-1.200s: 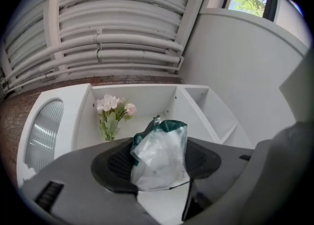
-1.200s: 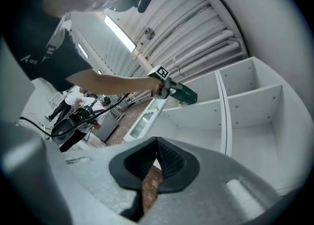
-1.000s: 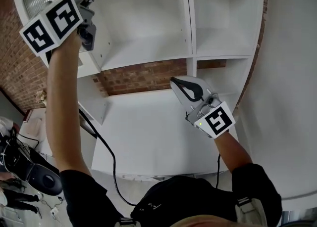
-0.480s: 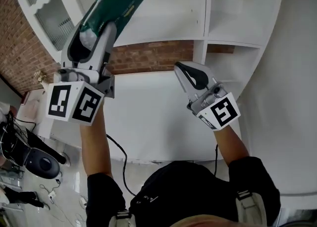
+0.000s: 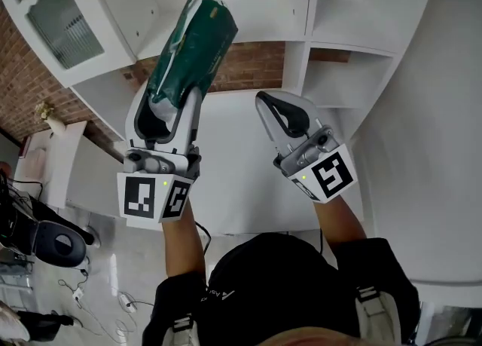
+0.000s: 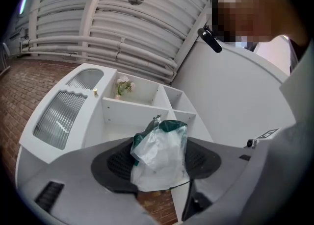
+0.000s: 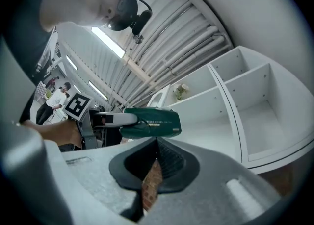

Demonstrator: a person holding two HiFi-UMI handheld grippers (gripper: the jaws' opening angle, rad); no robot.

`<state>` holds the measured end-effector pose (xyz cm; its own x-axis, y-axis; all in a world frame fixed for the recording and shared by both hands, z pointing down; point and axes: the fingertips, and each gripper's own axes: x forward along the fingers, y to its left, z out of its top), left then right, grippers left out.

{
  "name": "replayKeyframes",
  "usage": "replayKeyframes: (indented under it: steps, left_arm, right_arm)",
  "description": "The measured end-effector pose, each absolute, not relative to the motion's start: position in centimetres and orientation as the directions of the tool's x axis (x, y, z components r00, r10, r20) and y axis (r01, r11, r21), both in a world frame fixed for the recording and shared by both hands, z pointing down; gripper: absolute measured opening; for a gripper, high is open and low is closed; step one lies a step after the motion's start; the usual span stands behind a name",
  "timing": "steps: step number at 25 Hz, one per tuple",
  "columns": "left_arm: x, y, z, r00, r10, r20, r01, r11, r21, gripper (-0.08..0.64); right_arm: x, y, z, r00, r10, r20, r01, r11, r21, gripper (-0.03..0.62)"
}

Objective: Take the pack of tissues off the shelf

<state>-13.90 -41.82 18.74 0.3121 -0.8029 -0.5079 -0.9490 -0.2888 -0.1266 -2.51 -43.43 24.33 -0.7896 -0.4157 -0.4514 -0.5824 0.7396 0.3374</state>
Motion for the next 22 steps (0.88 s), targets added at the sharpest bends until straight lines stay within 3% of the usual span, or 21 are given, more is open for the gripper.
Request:
replayKeyframes:
  steps: [22]
  left_arm:
    - [-13.8, -41.6, 19.5, 0.356, -0.782, -0.512, -0.93, -0.348, -0.115, 0.265]
  right_arm:
    - [-2.0, -42.2, 25.1, -0.763, -0.464, -0.45, -0.628, 0.698, 0.345, 0.0]
